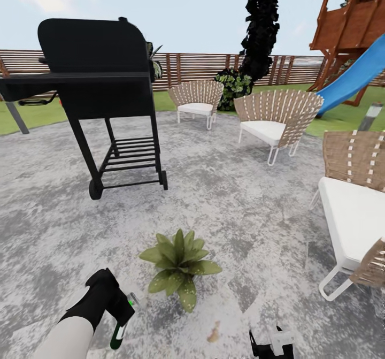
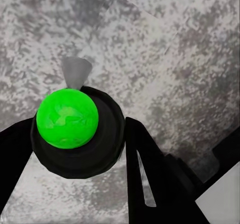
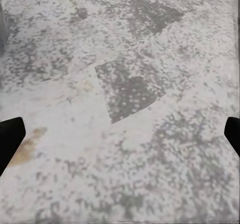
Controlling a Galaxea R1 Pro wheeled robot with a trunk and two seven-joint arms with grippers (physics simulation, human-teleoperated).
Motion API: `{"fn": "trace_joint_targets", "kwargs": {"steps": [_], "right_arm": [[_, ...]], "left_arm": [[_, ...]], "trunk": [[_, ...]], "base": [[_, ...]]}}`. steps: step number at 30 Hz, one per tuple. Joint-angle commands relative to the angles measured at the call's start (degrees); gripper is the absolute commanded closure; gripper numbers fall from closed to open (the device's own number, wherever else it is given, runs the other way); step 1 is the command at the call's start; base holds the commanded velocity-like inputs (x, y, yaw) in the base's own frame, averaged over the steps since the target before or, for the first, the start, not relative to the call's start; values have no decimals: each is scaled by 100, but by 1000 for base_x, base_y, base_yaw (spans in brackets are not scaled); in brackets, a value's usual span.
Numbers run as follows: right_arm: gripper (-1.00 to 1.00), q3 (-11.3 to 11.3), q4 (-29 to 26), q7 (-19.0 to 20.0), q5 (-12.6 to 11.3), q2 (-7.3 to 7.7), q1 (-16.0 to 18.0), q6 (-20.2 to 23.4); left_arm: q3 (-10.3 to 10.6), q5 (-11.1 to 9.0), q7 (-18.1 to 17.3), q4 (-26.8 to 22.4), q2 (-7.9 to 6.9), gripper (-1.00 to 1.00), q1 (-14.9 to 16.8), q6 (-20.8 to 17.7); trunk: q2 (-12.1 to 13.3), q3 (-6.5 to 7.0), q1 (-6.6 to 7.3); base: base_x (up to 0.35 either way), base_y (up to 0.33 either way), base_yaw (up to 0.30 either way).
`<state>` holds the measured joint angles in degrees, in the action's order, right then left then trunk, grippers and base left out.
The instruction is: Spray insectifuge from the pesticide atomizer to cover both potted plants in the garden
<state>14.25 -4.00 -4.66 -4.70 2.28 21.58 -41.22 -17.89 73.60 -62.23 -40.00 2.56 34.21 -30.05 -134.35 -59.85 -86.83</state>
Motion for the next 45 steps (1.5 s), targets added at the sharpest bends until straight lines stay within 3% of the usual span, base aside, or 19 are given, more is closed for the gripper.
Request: {"fn": "trace_joint_targets", "kwargs": {"steps": [1,9,14,18,20,33,45], "right_arm": [[-100,52,5,-17,-47,1,5,-17],[-100,52,5,-17,-49,1,5,-17],[-100,52,5,-17,-46,1,5,-17],[-100,52,5,-17,-48,1,5,-17],[-100,52,5,-17,-46,1,5,-17],[-100,52,5,-17,-49,1,5,-17],[-100,52,5,-17,-49,1,5,-17]], "left_arm": [[-30,23,-33,-8,9,100,4,-44],[13,58,-20,33,107,100,-1,-37],[-54,13,-39,-70,90,100,6,-49],[-529,6,-57,-464,98,100,7,-47],[-658,6,-72,-518,102,100,7,-46],[-637,24,-62,-500,95,100,7,-36],[-643,41,-27,-500,104,100,7,-36]], "trunk": [[-2,-5,1],[-2,-5,1],[-2,-5,1],[-2,-5,1],[-2,-5,1],[-2,-5,1],[-2,-5,1]], "base": [[-16,321,-298],[-2,60,-126],[0,0,-1],[0,0,0],[0,0,0],[-29,119,-15],[-129,306,-287]]}}
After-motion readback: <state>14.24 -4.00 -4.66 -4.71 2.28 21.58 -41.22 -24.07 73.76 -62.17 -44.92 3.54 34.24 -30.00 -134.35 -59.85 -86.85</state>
